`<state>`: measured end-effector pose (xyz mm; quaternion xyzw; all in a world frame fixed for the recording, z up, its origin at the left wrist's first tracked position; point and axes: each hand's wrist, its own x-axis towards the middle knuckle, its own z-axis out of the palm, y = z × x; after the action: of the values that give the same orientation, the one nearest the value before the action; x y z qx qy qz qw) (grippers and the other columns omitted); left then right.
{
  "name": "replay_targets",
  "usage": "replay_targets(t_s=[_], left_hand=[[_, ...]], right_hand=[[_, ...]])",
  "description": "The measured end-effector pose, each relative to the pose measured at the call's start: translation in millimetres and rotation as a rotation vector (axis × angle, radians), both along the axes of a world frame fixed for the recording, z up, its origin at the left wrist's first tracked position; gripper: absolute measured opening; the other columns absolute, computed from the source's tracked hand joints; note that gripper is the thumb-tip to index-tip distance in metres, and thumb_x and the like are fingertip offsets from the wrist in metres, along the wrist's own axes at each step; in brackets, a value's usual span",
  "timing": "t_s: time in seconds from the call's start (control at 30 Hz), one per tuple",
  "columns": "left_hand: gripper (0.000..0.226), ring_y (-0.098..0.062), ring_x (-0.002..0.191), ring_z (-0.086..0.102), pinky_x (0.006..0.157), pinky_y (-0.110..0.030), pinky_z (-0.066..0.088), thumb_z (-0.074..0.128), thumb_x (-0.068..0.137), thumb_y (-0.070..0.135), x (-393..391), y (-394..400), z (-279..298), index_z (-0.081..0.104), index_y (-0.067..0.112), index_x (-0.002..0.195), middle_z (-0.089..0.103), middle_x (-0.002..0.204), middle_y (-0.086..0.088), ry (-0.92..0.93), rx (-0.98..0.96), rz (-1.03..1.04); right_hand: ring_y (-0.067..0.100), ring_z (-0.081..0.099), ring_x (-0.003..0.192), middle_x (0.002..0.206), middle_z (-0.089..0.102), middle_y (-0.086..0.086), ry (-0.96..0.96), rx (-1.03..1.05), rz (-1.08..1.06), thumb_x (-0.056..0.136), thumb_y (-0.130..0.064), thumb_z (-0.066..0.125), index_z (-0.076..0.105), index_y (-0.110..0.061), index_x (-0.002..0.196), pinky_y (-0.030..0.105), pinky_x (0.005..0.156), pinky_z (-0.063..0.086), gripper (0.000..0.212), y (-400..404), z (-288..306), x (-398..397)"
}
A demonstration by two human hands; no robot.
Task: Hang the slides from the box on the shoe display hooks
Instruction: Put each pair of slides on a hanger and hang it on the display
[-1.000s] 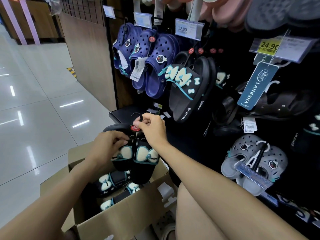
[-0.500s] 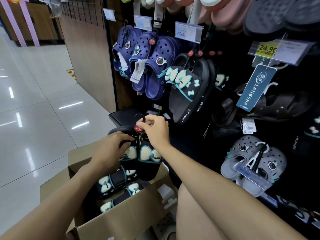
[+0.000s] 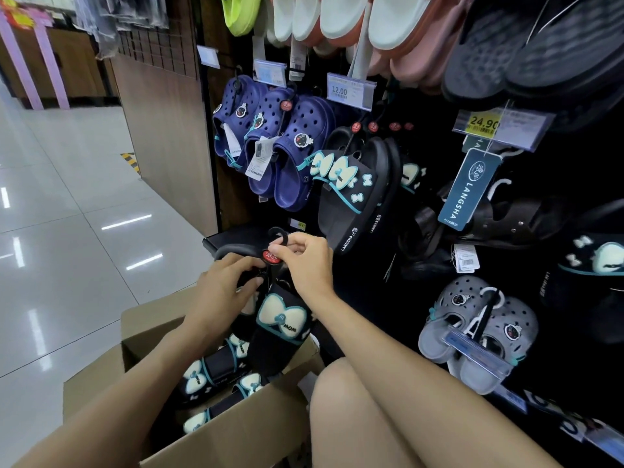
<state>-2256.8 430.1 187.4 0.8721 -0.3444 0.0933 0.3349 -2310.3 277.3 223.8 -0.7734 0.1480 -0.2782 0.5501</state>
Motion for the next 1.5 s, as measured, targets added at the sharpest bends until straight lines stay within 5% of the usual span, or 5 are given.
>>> replay_targets(t_s=[0.23,0.73,1.1,1.4,1.5], left_hand=[[0.019,-0.013,0.098,0.058,0.085,-0.038,0.05,0.065,0.091,0.025,-7,-10,26,0.067,0.029,0.11,0.059,0.099,0.011,0.005,-0.05,-0.102],[0.022,0.0,0.103,0.058,0.085,-0.028,0.05,0.057,0.094,0.037,-59,-77,95,0.062,0.036,0.116,0.056,0.117,0.025,-0.148,-0.065,-0.326],[0.025,0.002,0.101,0.056,0.086,-0.026,0.047,0.058,0.093,0.037,-117,-149,126,0.061,0.036,0.118,0.056,0.109,0.026,-0.192,-0.142,-0.448],[0.031,0.0,0.114,0.051,0.089,-0.031,0.047,0.052,0.095,0.043,-157,-209,137,0.052,0.04,0.126,0.046,0.123,0.027,-0.178,-0.13,-0.554],[0.033,0.001,0.116,0.048,0.088,-0.031,0.048,0.052,0.096,0.044,-168,-229,136,0.049,0.041,0.128,0.044,0.124,0.027,-0.154,-0.125,-0.585]], right_hand=[[0.02,0.072,0.073,0.071,0.075,0.001,-0.022,-0.002,-0.004,0.079,-0.018,0.079,0.079,-0.017,0.082,0.042,0.077,0.061,0.002,-18,26,-27],[0.013,0.071,0.072,0.075,0.076,0.006,-0.138,-0.061,-0.104,0.082,-0.012,0.078,0.079,-0.01,0.084,0.031,0.071,0.061,0.003,-83,108,-132],[0.017,0.074,0.079,0.077,0.077,0.005,-0.198,-0.104,-0.244,0.083,-0.013,0.078,0.079,-0.012,0.086,0.029,0.073,0.06,0.003,-142,147,-222],[0.016,0.059,0.071,0.078,0.064,0.031,-0.304,-0.095,-0.432,0.085,-0.014,0.075,0.069,0.006,0.081,0.028,0.07,0.054,0.021,-183,158,-274],[0.011,0.06,0.069,0.067,0.066,0.015,-0.29,-0.106,-0.487,0.085,-0.013,0.075,0.075,-0.007,0.077,0.027,0.07,0.054,0.01,-194,158,-285]])
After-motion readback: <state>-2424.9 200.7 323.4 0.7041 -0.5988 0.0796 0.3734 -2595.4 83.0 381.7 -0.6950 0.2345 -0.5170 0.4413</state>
